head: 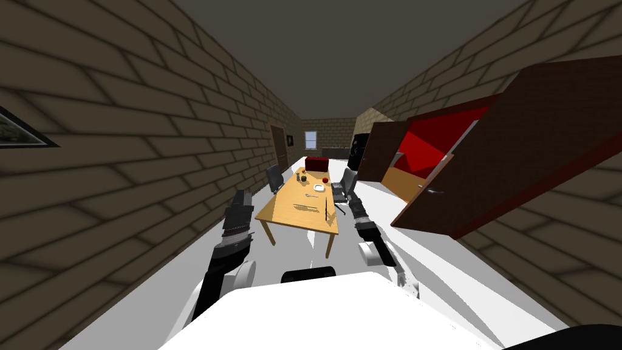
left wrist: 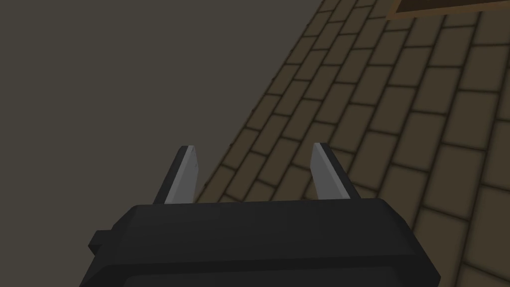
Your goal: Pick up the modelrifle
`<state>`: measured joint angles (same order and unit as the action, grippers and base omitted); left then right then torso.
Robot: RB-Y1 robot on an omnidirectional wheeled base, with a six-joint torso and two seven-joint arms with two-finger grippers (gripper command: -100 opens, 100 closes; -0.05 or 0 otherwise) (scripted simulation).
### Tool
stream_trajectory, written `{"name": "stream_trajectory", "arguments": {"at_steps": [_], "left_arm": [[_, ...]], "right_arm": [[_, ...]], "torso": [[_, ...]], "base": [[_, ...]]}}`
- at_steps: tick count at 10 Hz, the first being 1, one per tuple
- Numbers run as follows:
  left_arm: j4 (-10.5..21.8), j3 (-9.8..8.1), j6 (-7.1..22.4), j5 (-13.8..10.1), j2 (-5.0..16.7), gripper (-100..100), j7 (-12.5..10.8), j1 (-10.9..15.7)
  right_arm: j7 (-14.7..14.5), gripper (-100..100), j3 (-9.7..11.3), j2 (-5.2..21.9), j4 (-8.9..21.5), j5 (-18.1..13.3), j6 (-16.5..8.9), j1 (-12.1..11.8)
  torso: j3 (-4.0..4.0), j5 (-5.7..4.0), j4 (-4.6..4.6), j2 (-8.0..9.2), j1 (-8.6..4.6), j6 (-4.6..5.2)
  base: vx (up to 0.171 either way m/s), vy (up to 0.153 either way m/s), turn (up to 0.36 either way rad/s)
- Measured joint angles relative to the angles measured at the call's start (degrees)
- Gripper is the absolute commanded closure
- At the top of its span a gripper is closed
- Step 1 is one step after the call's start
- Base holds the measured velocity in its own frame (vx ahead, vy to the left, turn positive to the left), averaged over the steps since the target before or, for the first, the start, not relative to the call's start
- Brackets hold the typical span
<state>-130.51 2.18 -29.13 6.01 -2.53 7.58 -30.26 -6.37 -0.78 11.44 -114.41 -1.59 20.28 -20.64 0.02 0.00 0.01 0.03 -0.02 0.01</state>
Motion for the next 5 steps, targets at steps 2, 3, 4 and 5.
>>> {"name": "stream_trajectory", "arguments": {"at_steps": [2, 3, 4, 5], "left_arm": [[0.0, 0.00, 0.0, 0.0, 0.0, 0, 0.0, 0.0], [0.0, 0.00, 0.0, 0.0, 0.0, 0, 0.0, 0.0], [0.0, 0.00, 0.0, 0.0, 0.0, 0, 0.0, 0.0], [0.0, 0.00, 0.0, 0.0, 0.0, 0, 0.0, 0.0]], "right_arm": [[-2.1, -100, 0.2, 1.3, 3.8, -0.6, -2.1, 1.8], [-2.8, -100, 0.2, 1.7, 4.2, -0.7, -3.4, 1.8], [-3.8, -100, 0.5, 1.9, 5.9, -1.0, -4.2, 2.6], [-4.5, -100, 0.5, 2.0, 7.4, -1.2, -4.8, 3.4]], "torso": [[-0.02, 0.01, -0.01, -0.03, 0.02, -0.02], [-0.01, 0.01, -0.01, -0.02, 0.02, 0.01], [-0.02, 0.00, -0.01, -0.04, 0.03, -0.01], [-0.03, 0.01, -0.01, -0.04, 0.03, 0.00]], "base": [[-0.006, 0.007, 0.094], [-0.003, 0.007, 0.063], [-0.001, 0.006, 0.042], [0.001, 0.010, 0.085]]}}
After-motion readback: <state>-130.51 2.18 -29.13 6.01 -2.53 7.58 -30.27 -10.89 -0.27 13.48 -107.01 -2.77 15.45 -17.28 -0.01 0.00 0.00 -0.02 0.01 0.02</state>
